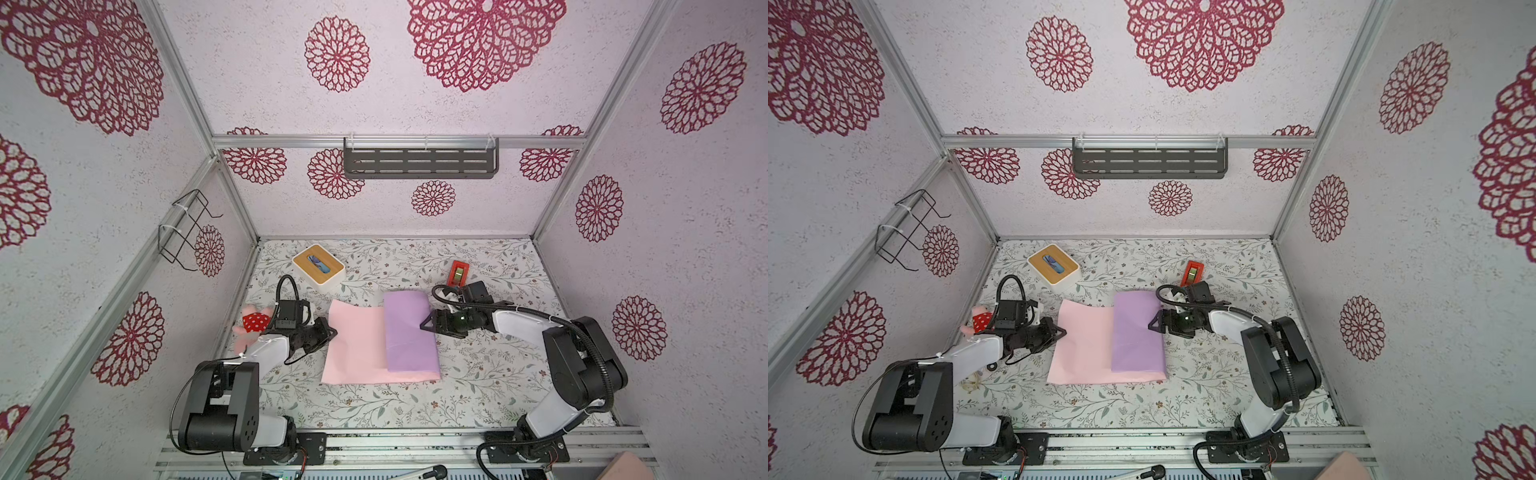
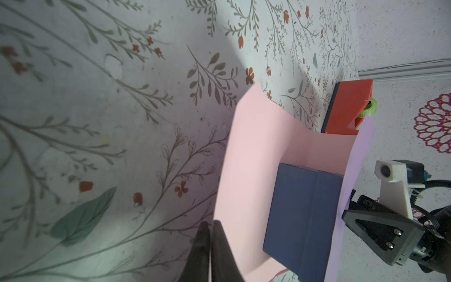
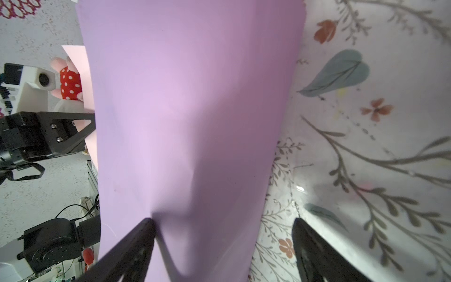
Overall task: Wrap a gift box in wrapping paper
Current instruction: Second fold the wrapping paper around the gift box.
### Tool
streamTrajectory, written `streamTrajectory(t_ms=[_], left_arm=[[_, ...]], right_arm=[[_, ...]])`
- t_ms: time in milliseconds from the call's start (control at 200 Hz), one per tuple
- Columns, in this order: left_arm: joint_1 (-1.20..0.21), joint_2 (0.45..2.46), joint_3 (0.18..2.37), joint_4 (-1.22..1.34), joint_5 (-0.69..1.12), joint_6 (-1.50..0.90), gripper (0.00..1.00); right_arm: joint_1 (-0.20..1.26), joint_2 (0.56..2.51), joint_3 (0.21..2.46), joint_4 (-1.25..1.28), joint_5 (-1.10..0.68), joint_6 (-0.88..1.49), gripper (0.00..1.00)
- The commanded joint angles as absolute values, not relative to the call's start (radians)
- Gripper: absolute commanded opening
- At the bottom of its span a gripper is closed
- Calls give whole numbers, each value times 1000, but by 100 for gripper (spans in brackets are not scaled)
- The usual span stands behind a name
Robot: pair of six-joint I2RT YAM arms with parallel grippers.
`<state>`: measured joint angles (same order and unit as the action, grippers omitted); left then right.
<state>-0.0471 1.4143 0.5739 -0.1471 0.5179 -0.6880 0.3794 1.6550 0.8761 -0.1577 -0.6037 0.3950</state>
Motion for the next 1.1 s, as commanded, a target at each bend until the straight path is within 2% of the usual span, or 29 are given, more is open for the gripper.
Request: streamTrajectory(t_ms=[0,130,580,785,1096], left_arm=[[-60,1413,591,-204,511,-680,12],[-61,1429,595,-211,492,-666,18],[-81,1472,607,-216,502,-609,22],[-77,1468,620,-215,479,-594,18],[-74,1448,624,-224,483,-595,7]], right_arm=[[386,1712,861,-244,-479,382,89],[386,1711,860,-241,-480,384,89],[386,1716,860,-234,-484,384,88],[387,1718,864,-241,-485,382,88],[386,1718,860,-239,-485,385,88]])
